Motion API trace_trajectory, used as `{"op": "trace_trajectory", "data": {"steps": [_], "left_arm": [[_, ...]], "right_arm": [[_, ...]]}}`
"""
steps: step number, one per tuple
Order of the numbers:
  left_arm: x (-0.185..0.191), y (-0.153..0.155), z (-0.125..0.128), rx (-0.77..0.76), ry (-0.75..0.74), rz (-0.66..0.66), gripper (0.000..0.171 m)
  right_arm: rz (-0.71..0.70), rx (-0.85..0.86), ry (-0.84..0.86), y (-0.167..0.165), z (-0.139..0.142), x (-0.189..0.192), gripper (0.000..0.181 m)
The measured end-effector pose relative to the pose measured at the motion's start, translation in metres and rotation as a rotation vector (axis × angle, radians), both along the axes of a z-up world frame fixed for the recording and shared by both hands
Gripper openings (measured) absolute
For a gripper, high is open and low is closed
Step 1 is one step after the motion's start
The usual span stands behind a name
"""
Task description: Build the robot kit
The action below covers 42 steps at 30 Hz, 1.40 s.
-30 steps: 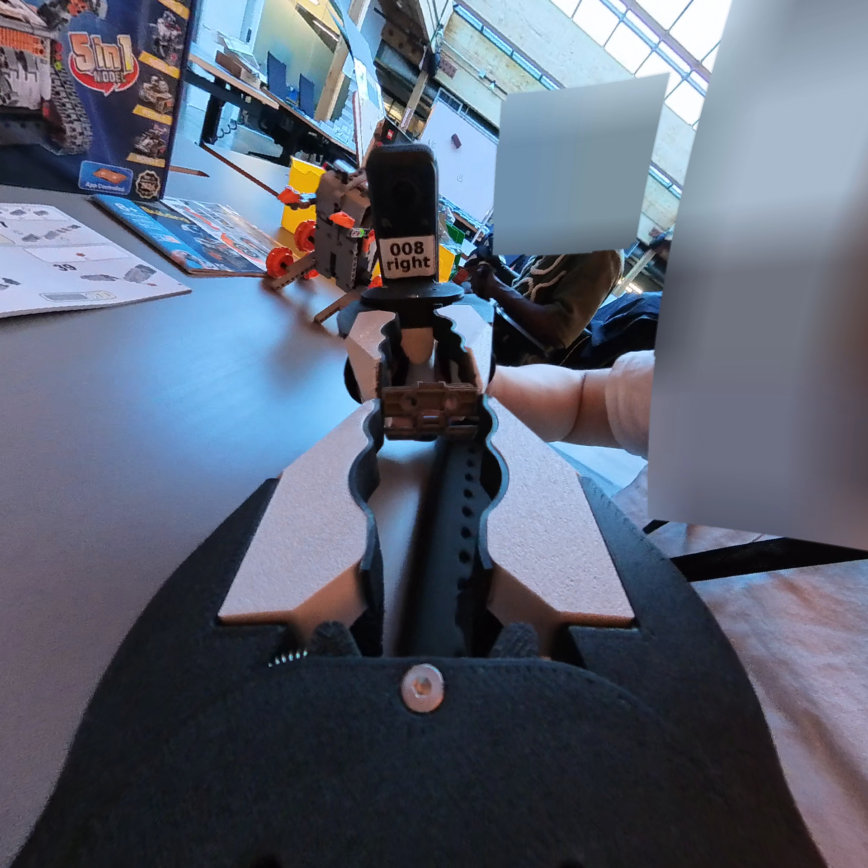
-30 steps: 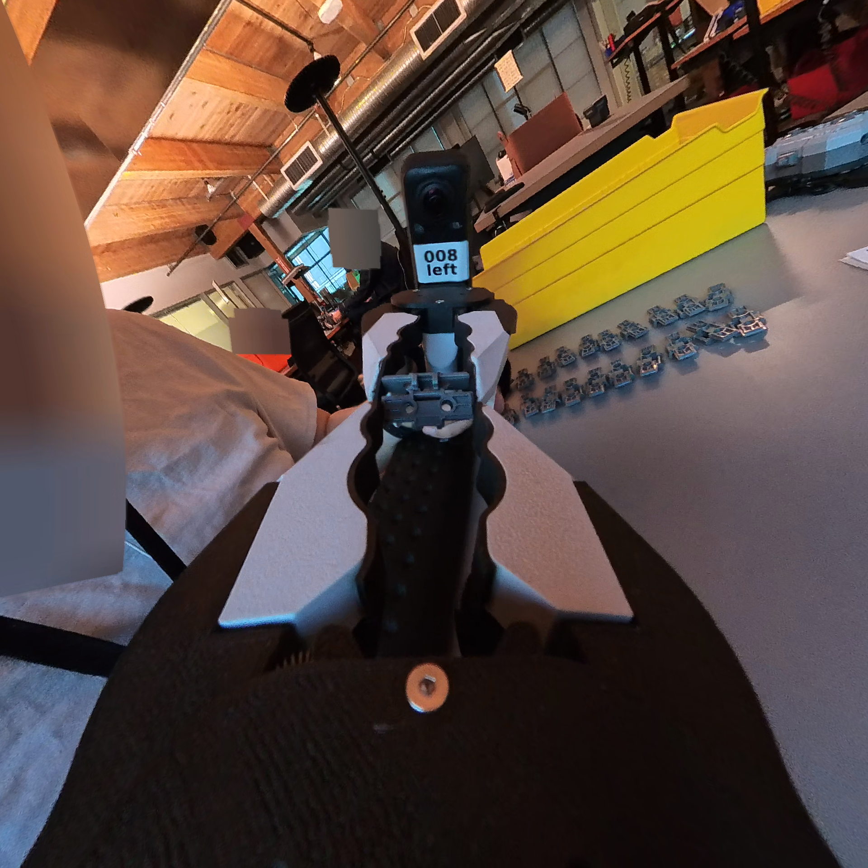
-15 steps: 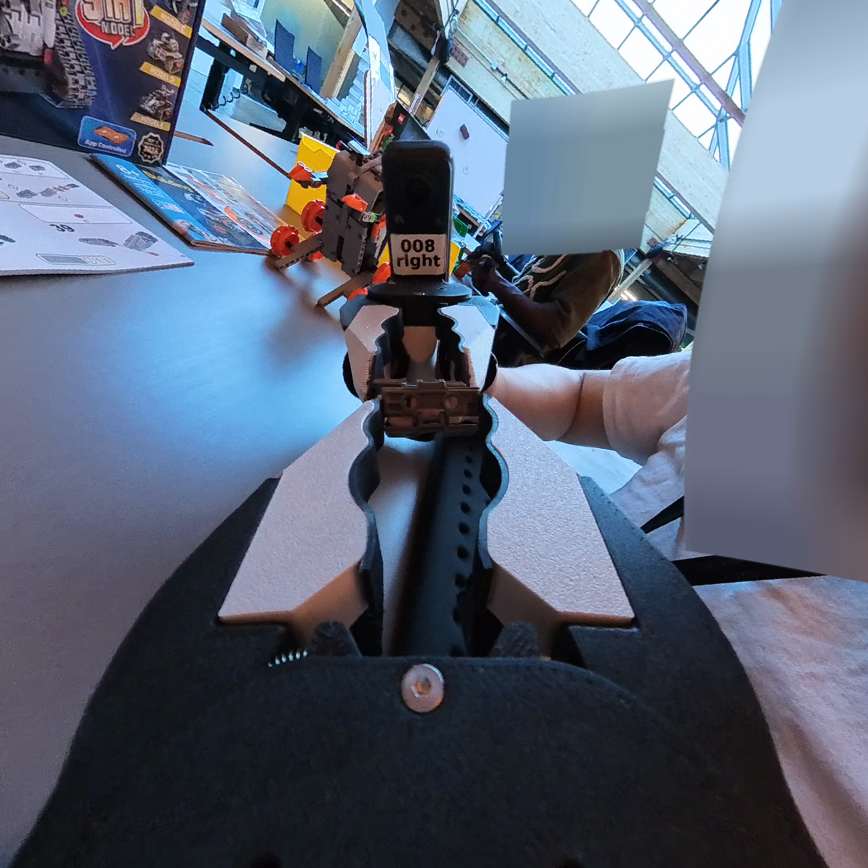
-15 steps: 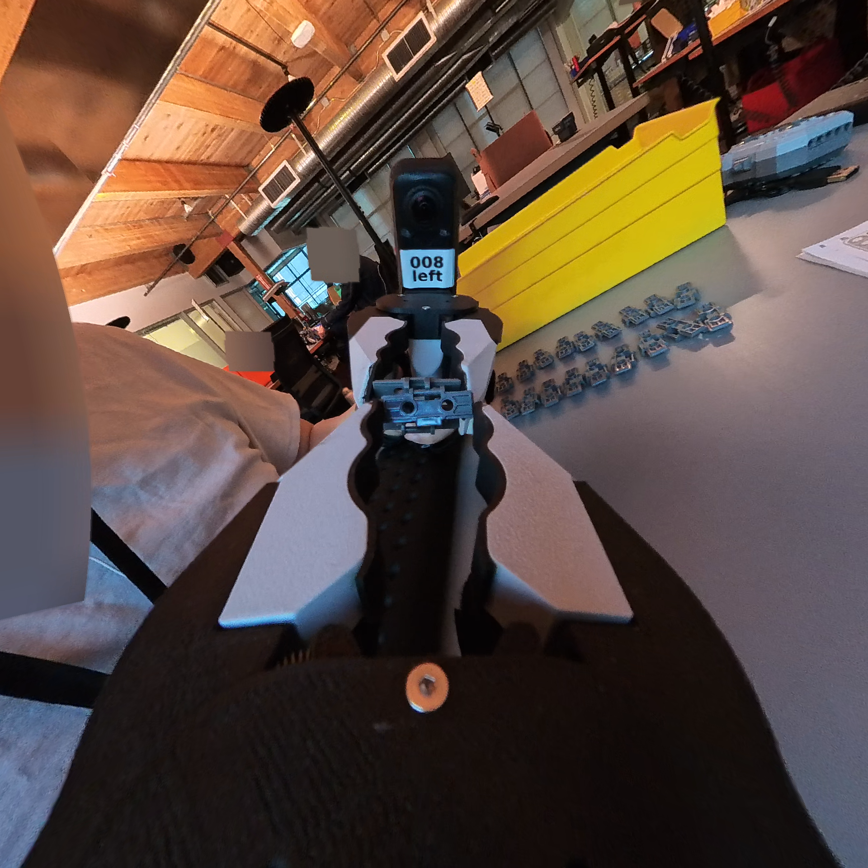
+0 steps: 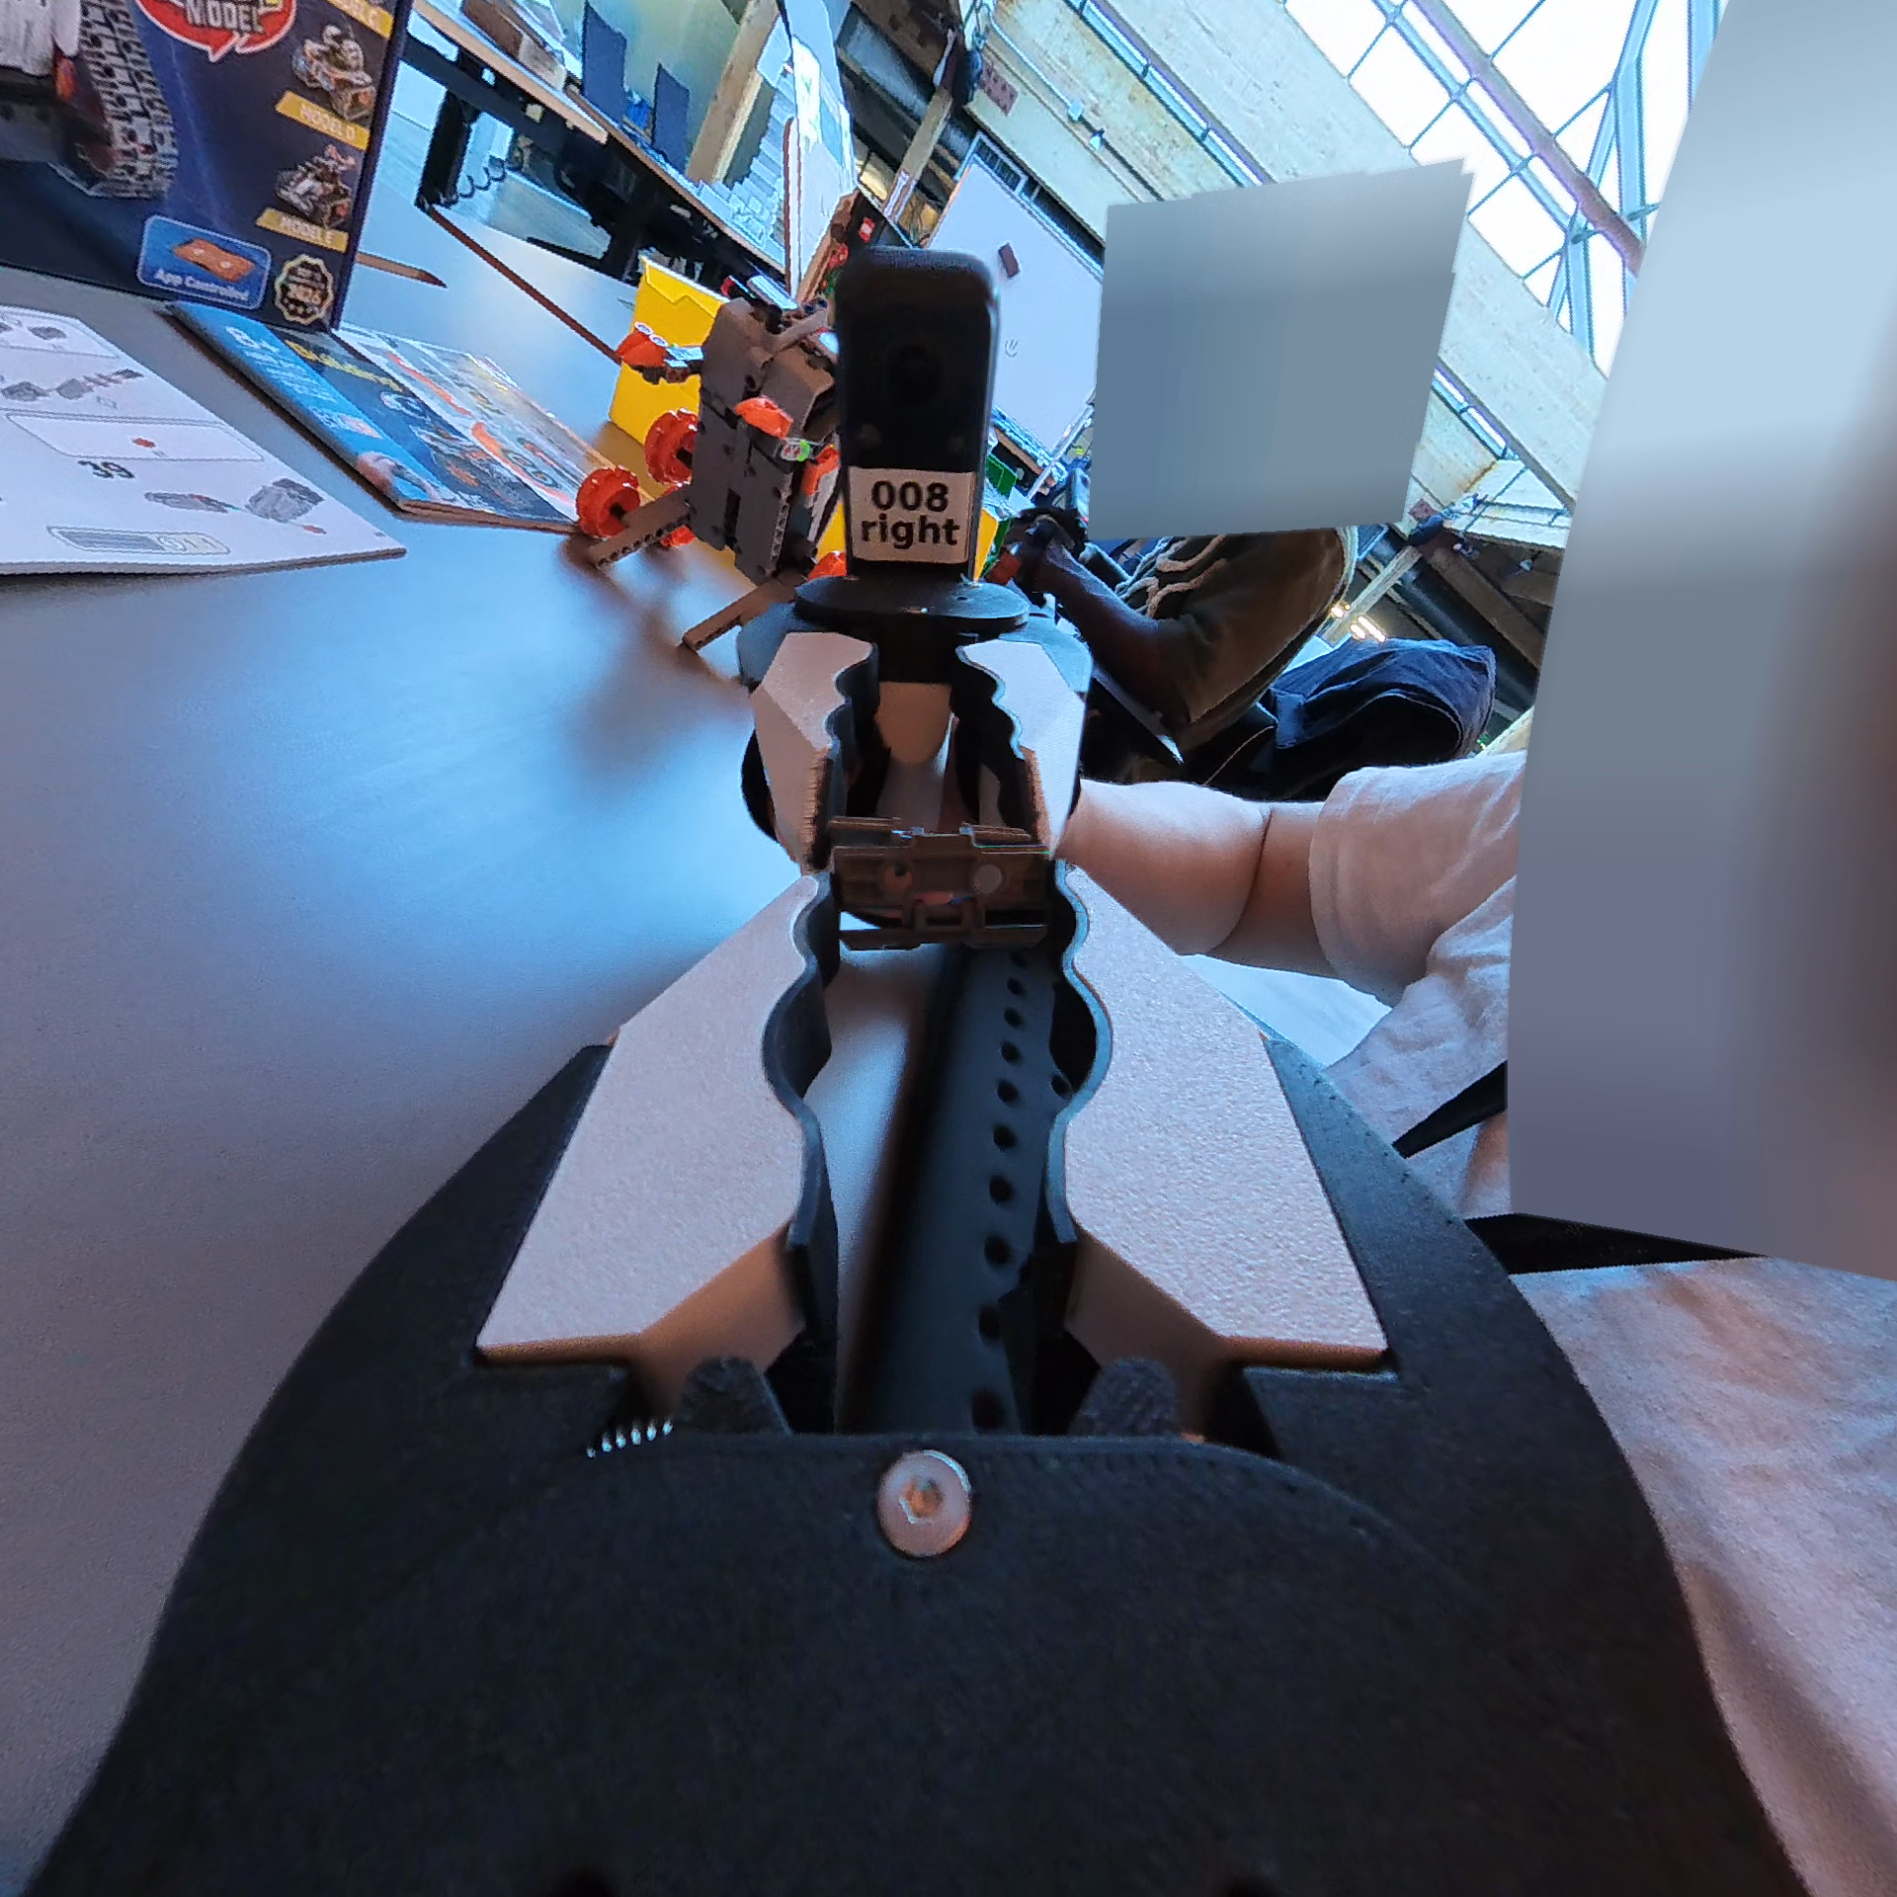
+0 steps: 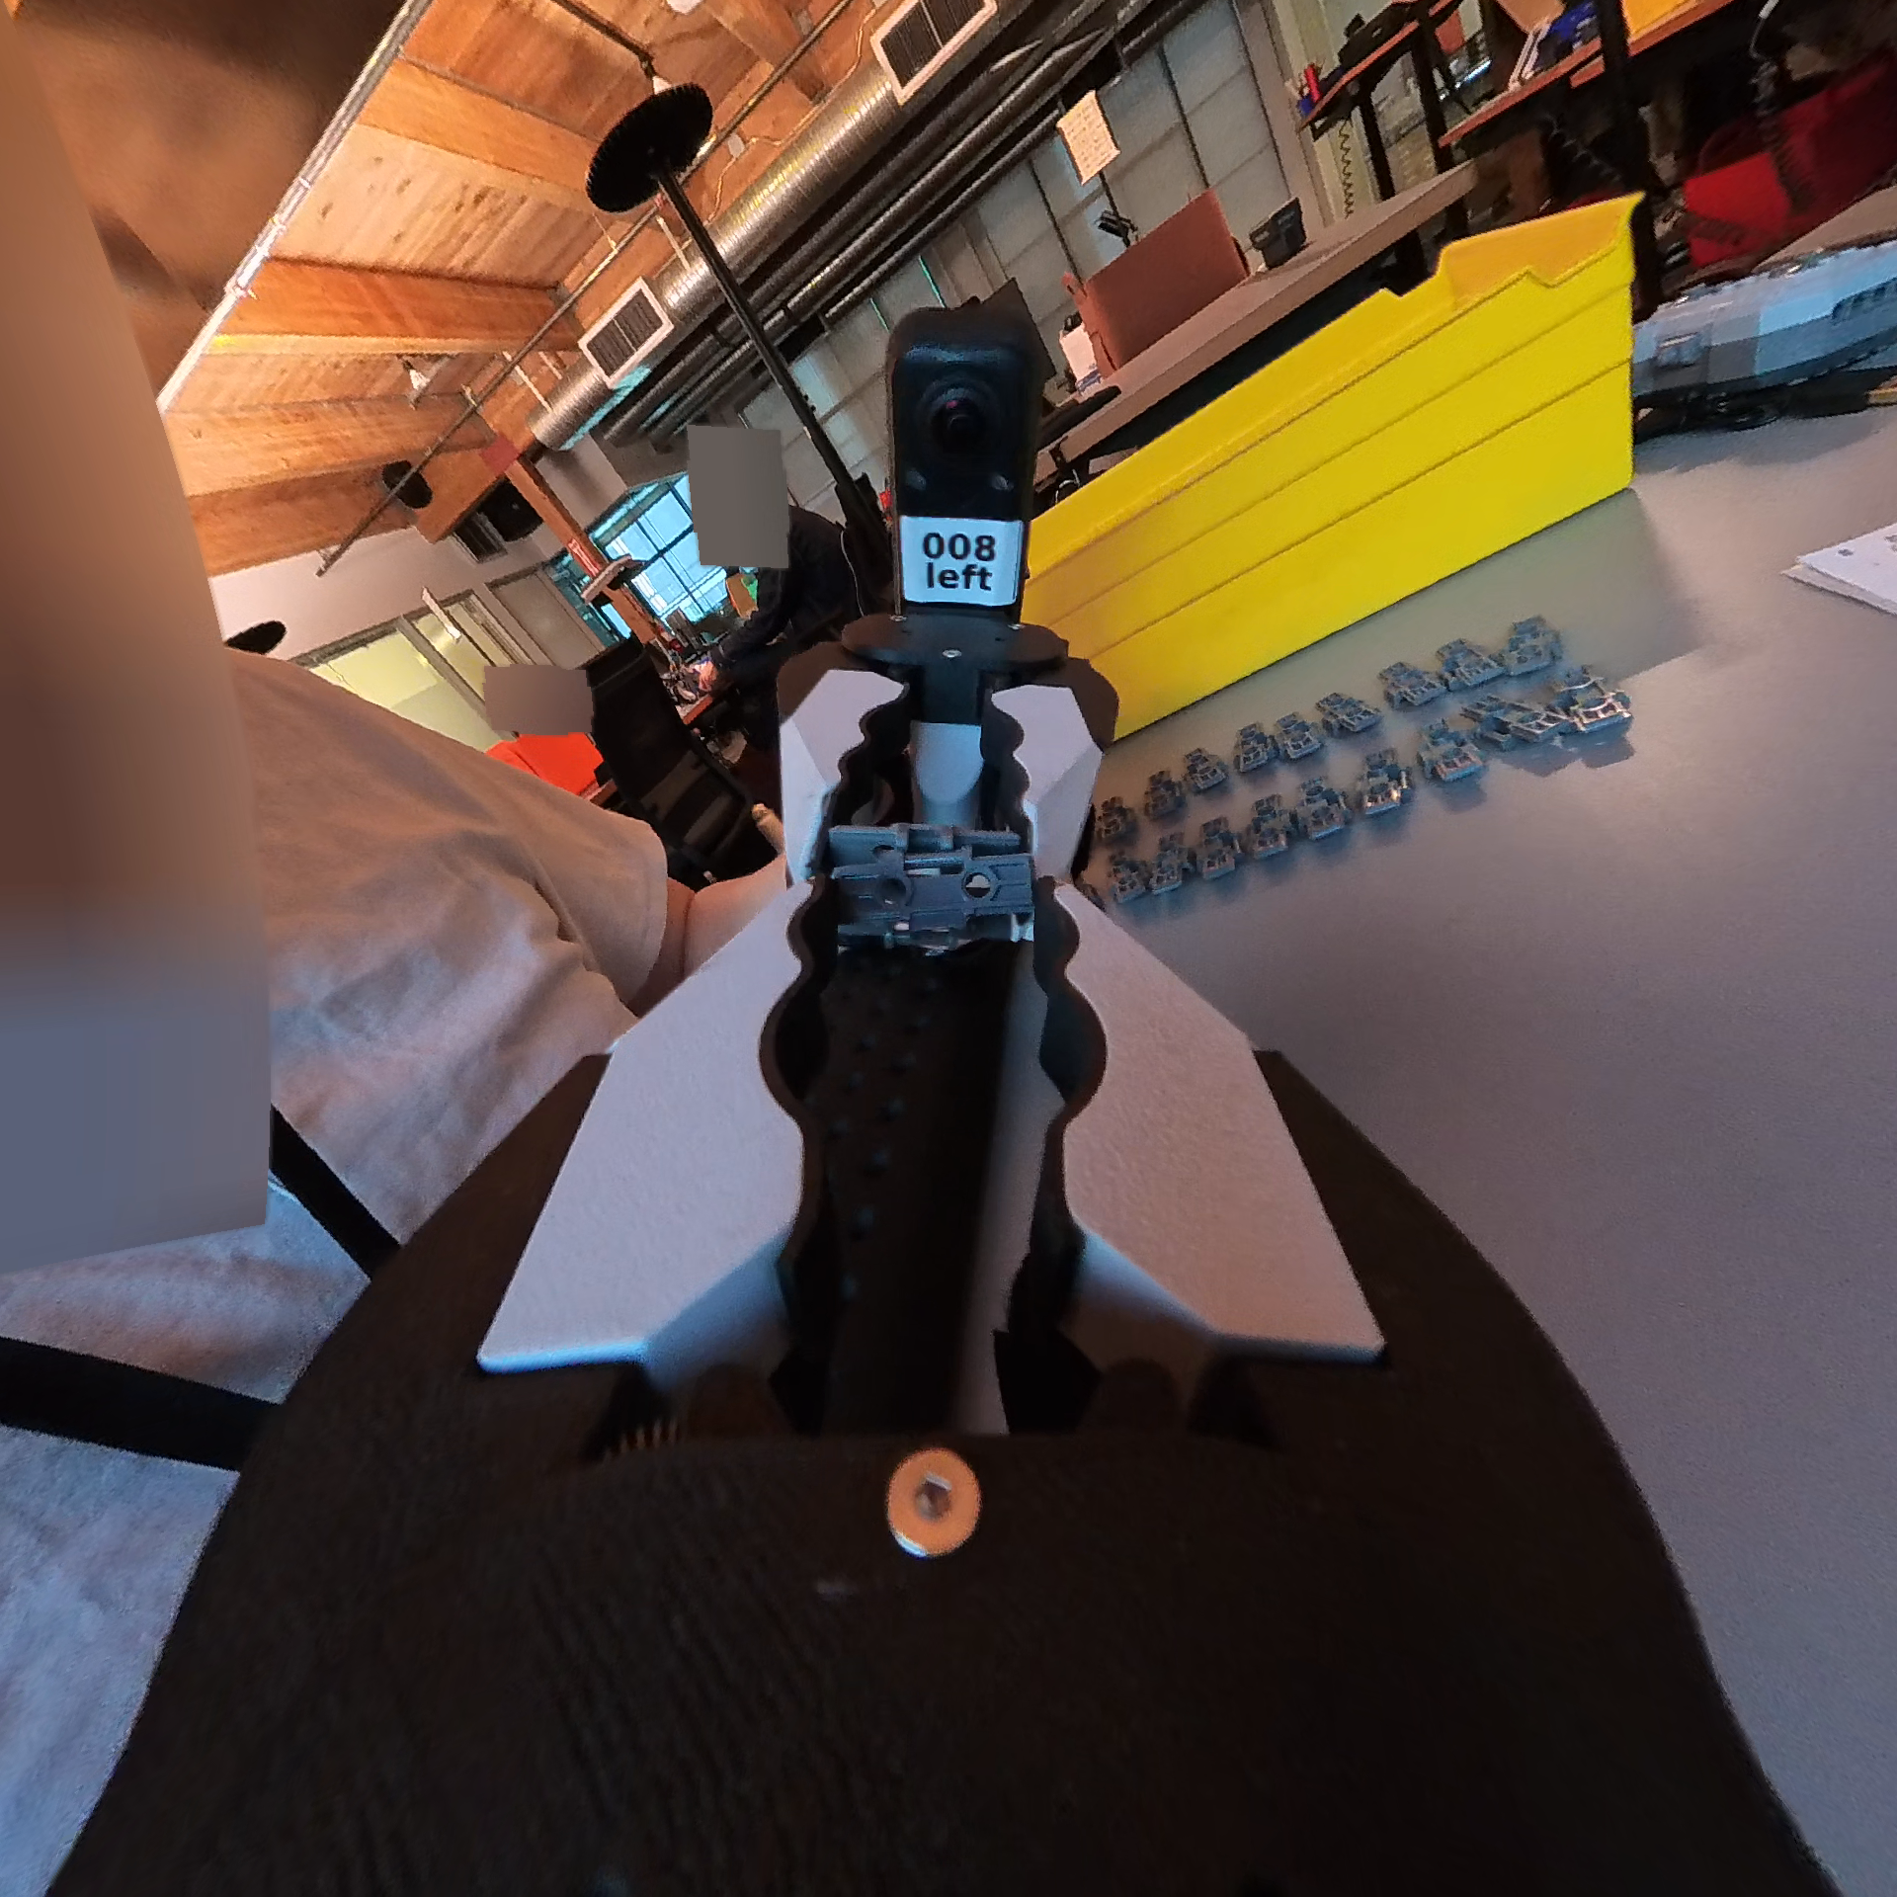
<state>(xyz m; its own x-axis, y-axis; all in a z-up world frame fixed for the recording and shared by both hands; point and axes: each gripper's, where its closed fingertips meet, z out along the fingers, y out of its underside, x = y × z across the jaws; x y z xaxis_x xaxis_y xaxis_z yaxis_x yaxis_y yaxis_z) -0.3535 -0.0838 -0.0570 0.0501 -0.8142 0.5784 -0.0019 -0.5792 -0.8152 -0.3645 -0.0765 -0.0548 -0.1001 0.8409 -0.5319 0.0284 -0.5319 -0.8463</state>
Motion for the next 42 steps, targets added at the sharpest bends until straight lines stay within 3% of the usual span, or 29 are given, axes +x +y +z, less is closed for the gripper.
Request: {"op": "trace_trajectory", "data": {"steps": [9,16,24,28,39,42], "left_arm": [[0.002,-0.004,-0.011,-0.027,0.092,-0.039,0.038],[0.007,-0.012,-0.023,-0.081,0.273,-0.139,0.039],[0.009,-0.008,-0.027,-0.002,0.393,-0.143,0.039],[0.009,-0.009,-0.028,0.029,0.436,-0.144,0.039],[0.007,-0.029,-0.037,0.07,0.494,-0.299,0.039],[0.006,-0.023,-0.045,0.081,0.53,-0.278,0.039]], "right_arm": [[0.05,-0.056,-0.046,-0.005,-0.009,0.0,0.035],[0.1,-0.064,-0.087,-0.009,-0.017,0.006,0.035],[0.082,-0.072,-0.104,-0.007,-0.019,0.007,0.035],[0.073,-0.04,-0.116,-0.008,-0.021,0.008,0.035],[0.158,0.145,-0.193,-0.027,-0.031,0.005,0.036],[0.129,0.138,-0.231,-0.022,-0.038,0.005,0.036]]}}
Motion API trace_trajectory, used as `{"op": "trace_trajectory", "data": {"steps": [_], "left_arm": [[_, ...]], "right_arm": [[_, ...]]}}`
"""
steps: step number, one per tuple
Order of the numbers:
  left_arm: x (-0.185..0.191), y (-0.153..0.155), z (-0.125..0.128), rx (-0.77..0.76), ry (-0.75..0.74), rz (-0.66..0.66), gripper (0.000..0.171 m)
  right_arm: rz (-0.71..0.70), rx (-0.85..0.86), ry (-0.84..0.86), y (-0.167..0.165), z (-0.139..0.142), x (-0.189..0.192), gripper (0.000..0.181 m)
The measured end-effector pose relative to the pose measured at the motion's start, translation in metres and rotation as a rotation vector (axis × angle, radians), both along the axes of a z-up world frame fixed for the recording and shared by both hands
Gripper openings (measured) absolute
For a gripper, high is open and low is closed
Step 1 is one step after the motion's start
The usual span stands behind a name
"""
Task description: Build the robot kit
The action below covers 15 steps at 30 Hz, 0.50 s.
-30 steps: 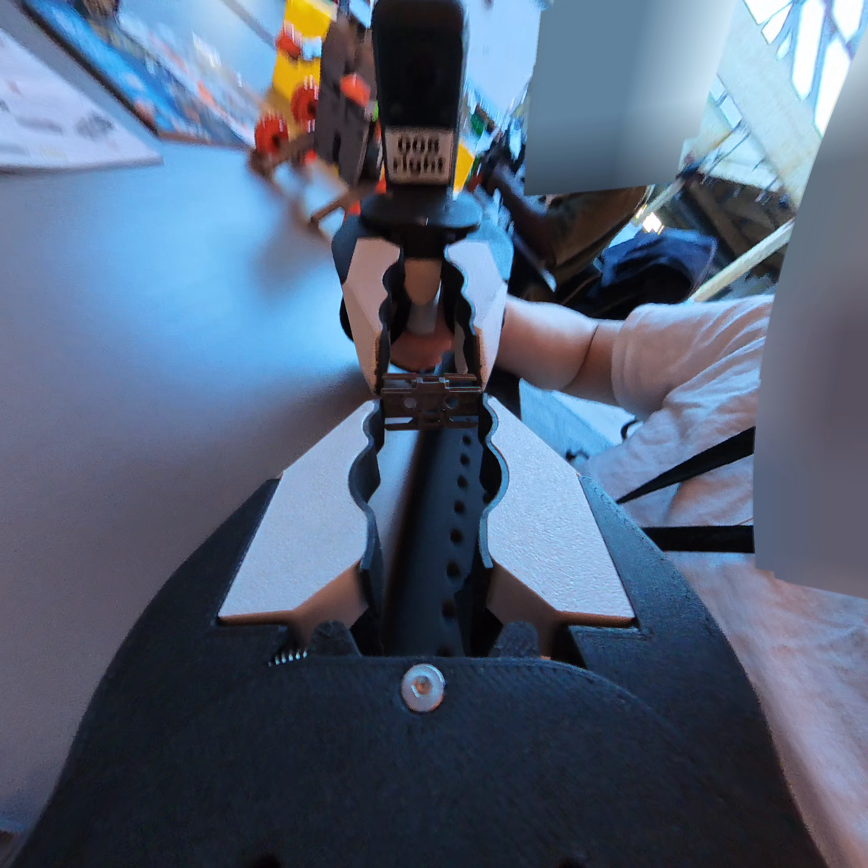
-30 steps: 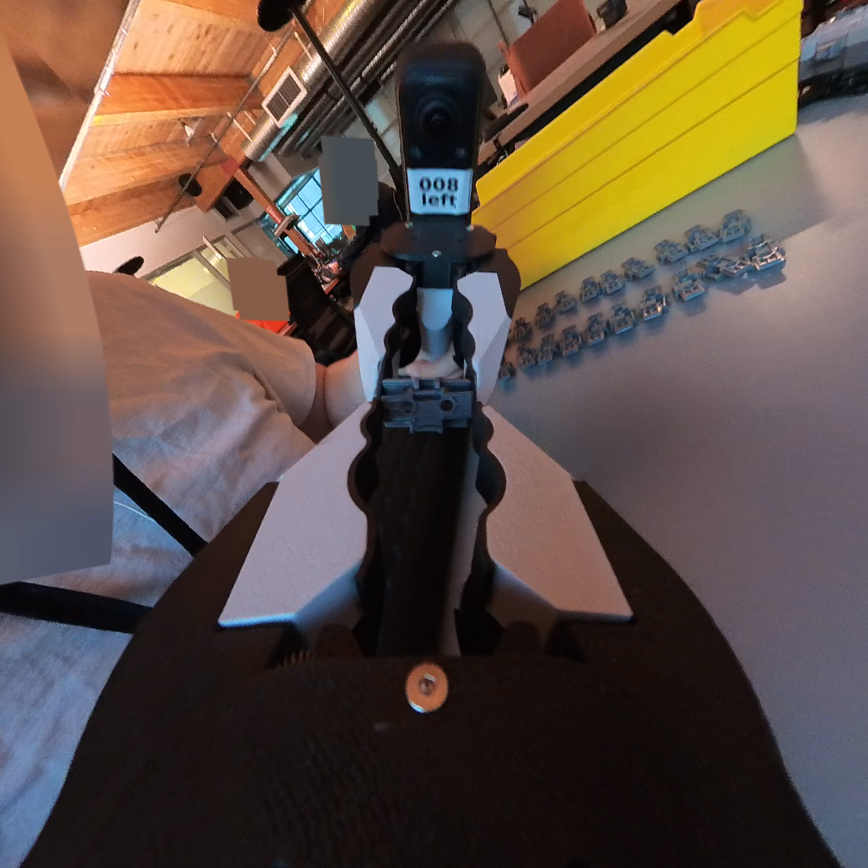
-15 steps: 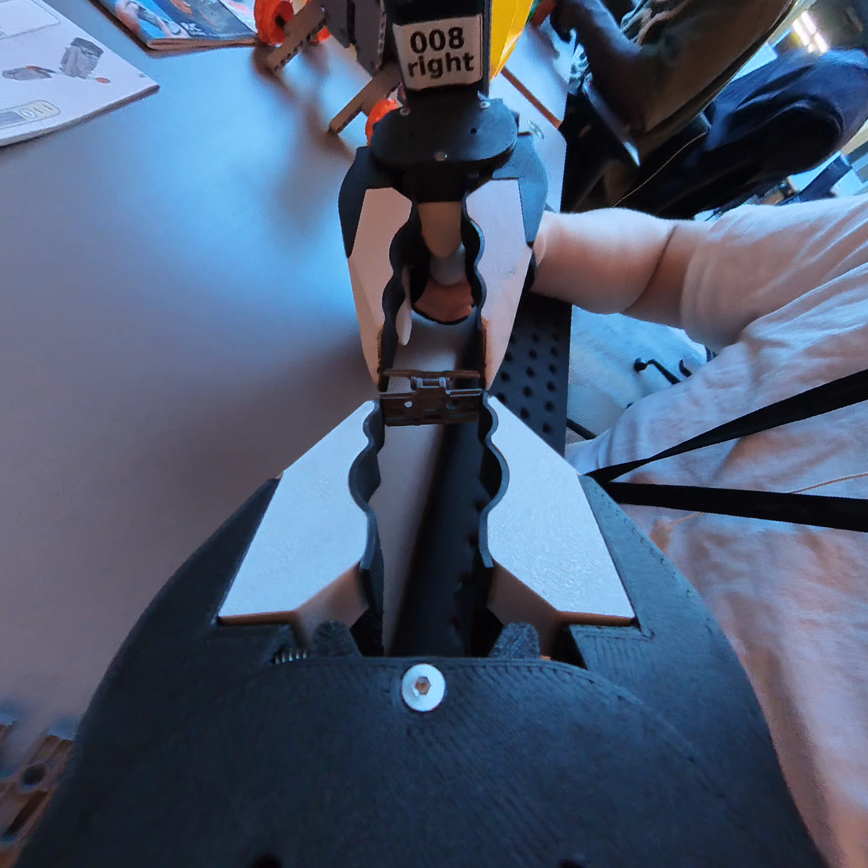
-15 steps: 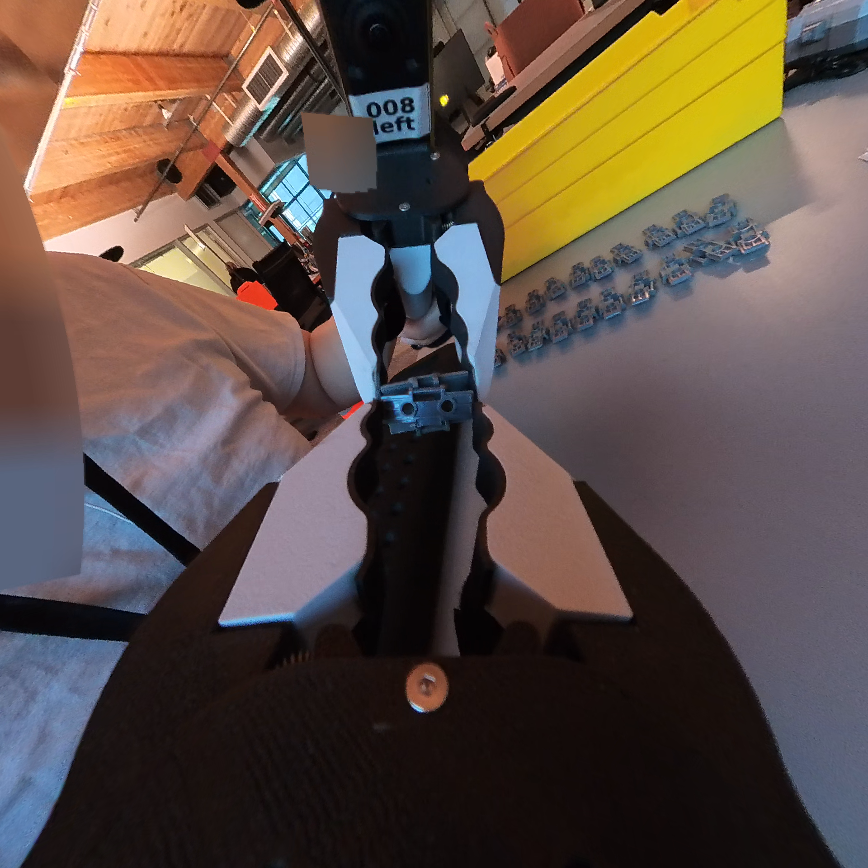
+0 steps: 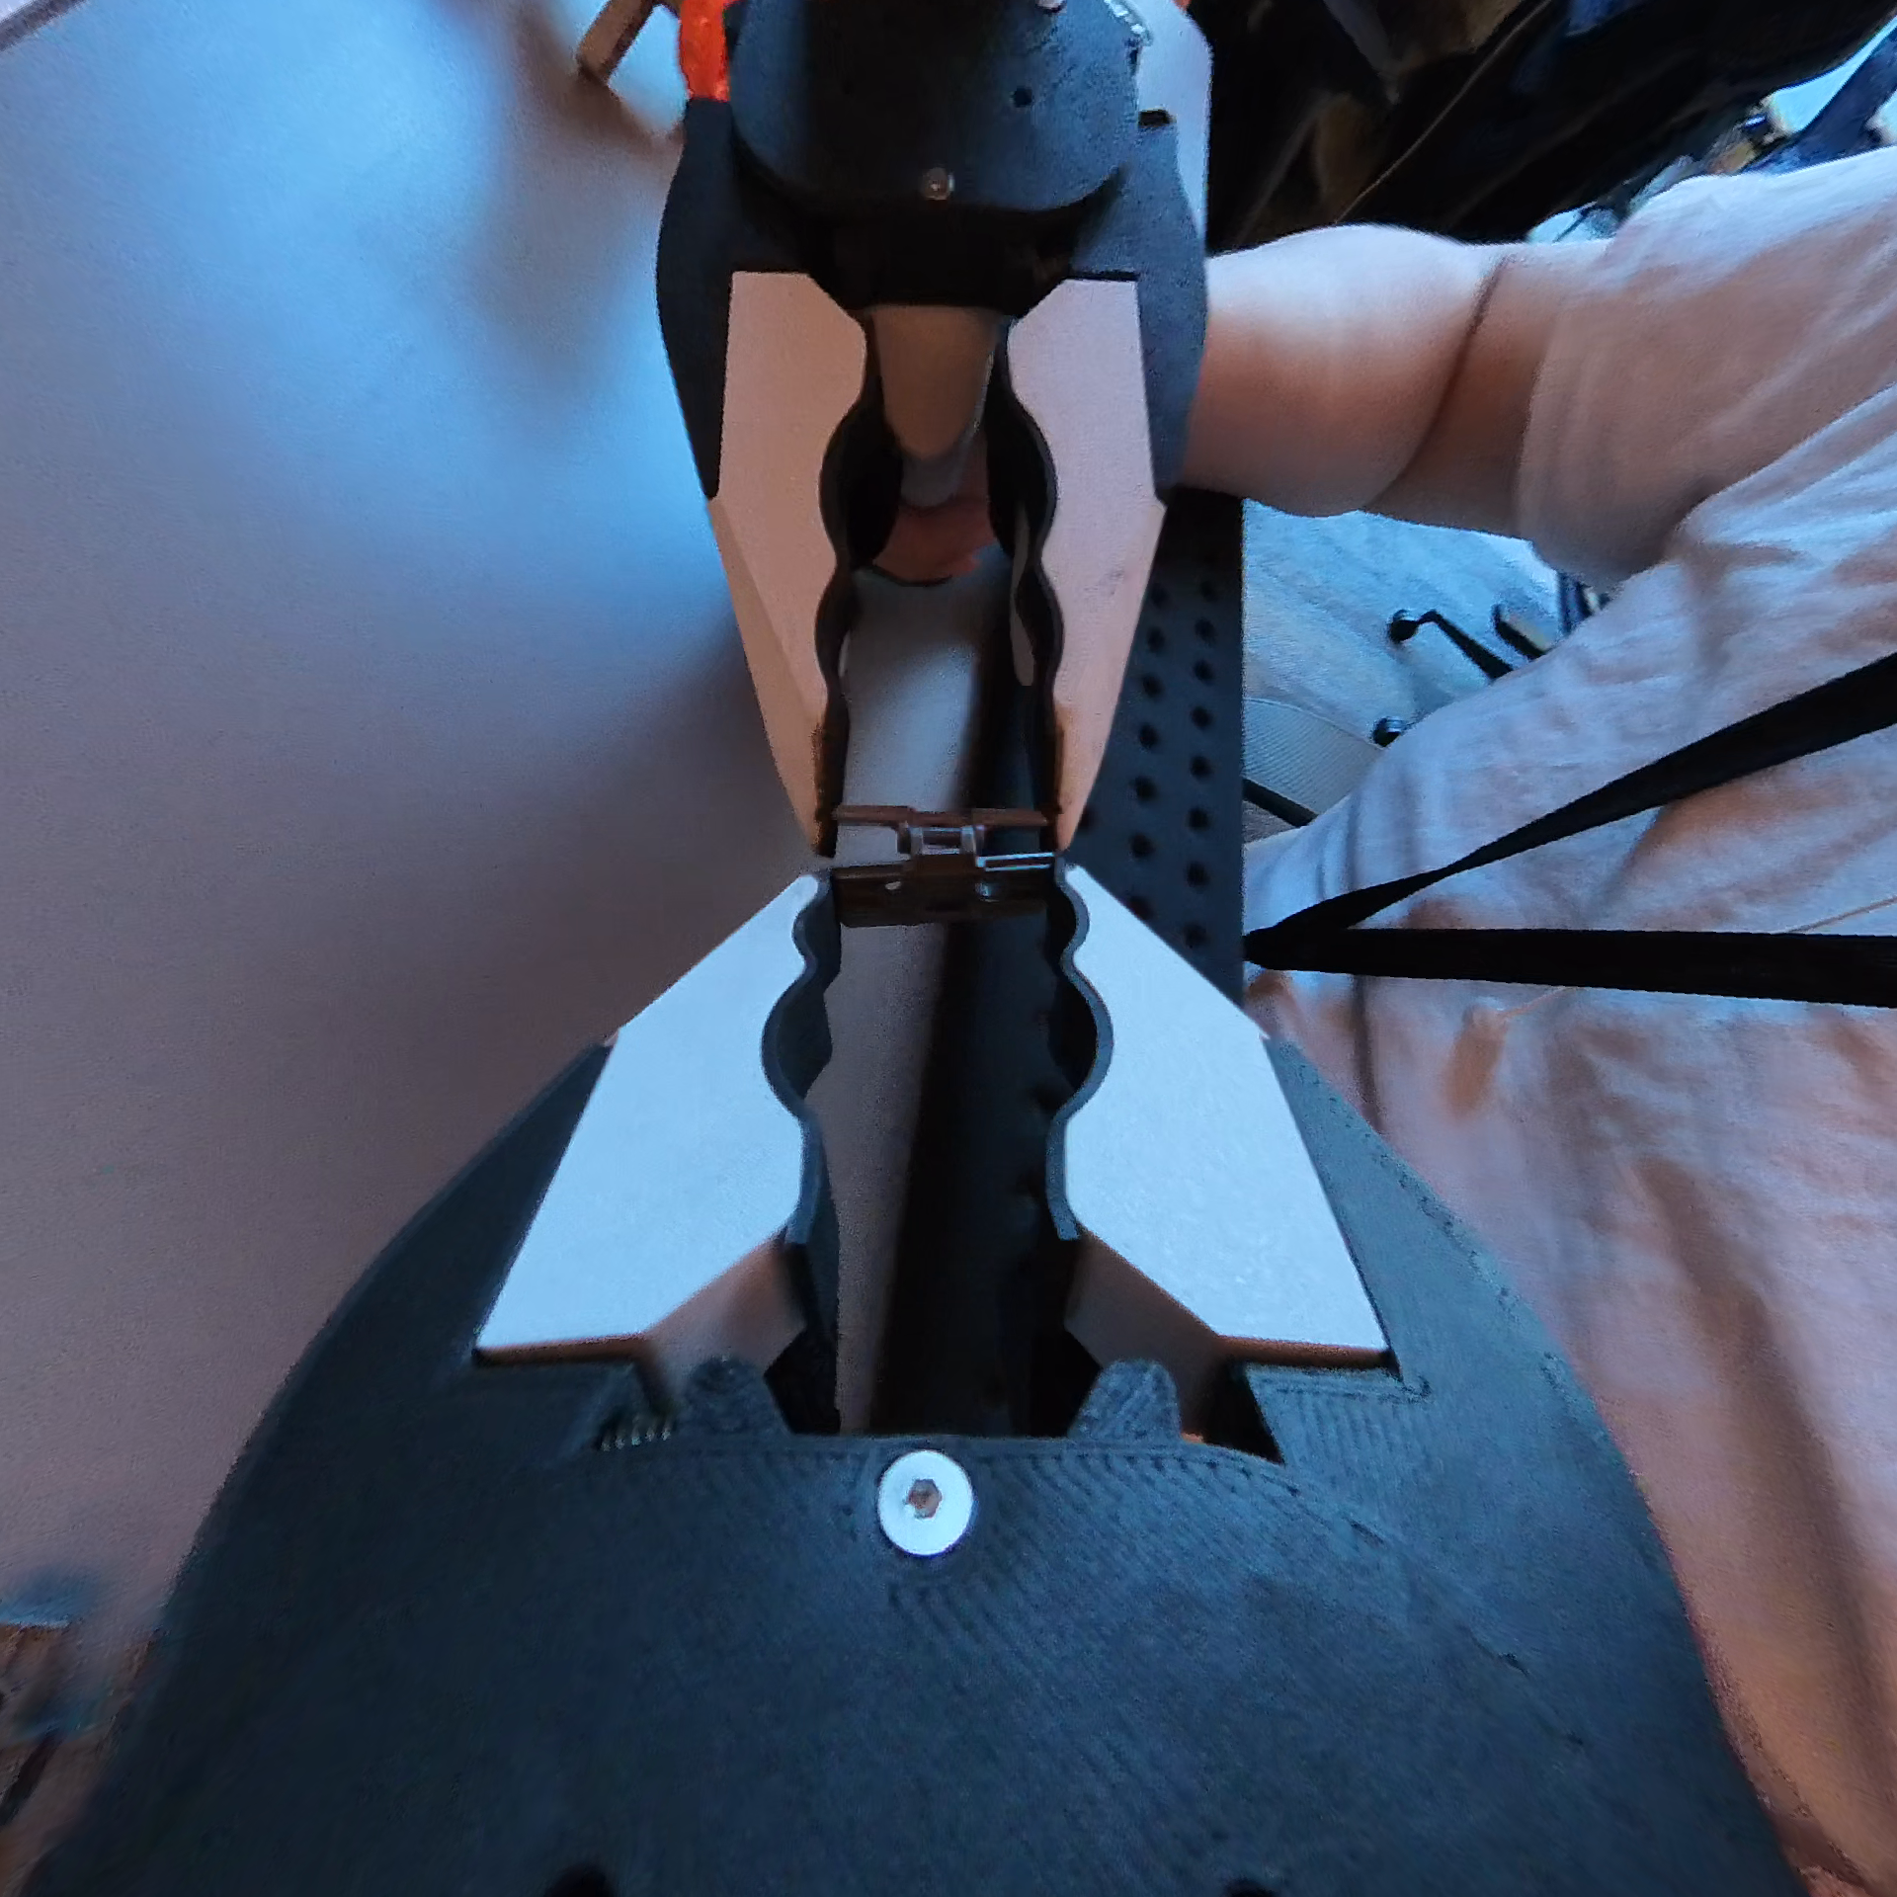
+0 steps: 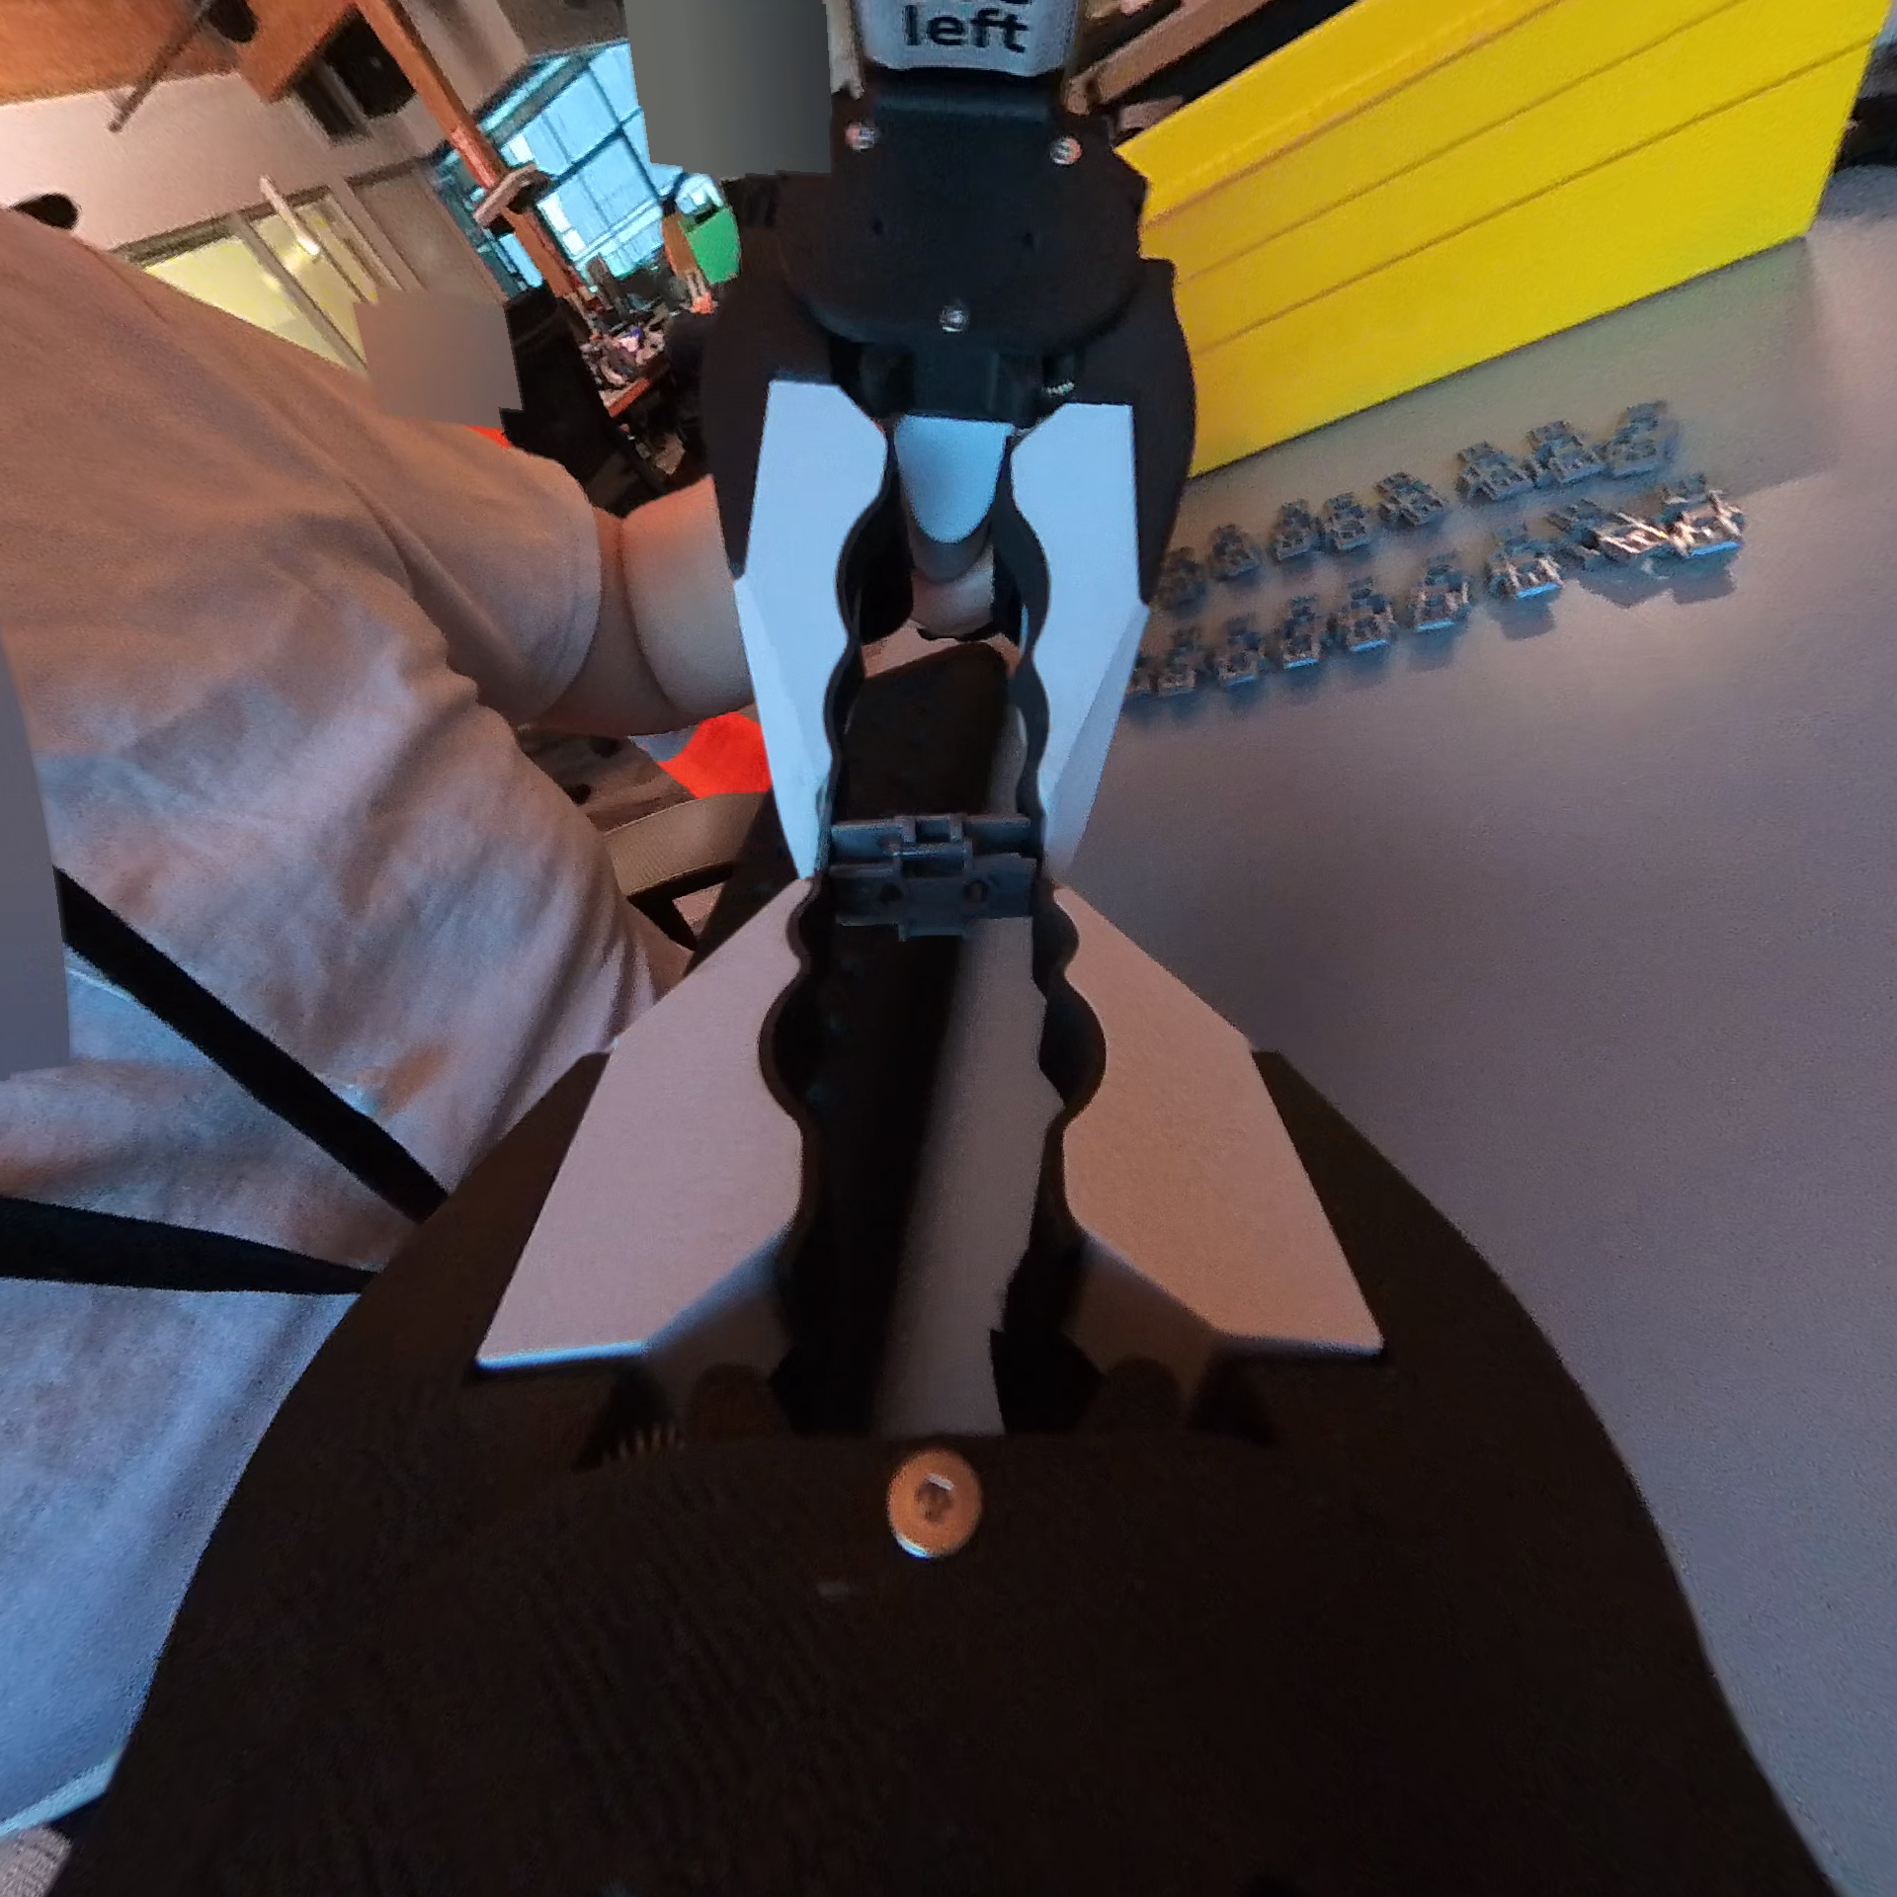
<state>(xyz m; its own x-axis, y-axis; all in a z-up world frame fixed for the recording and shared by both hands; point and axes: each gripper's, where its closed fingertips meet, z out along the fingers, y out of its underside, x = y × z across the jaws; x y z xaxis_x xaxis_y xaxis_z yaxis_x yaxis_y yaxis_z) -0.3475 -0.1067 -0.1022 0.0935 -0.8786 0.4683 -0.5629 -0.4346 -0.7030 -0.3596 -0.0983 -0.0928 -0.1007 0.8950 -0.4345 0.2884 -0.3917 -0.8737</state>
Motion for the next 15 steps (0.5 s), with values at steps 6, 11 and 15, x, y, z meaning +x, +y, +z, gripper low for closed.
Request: {"op": "trace_trajectory", "data": {"steps": [6,11,15], "left_arm": [[-0.003,0.007,-0.022,0.058,0.128,-0.019,0.039],[-0.003,0.011,-0.032,0.148,0.196,-0.062,0.039],[-0.003,0.008,-0.036,0.22,0.23,-0.118,0.039]], "right_arm": [[-0.017,-0.024,-0.098,0.006,-0.022,-0.001,0.036],[-0.021,0.061,-0.155,0.01,-0.032,0.001,0.036],[0.009,0.112,-0.182,0.006,-0.035,0.002,0.036]]}}
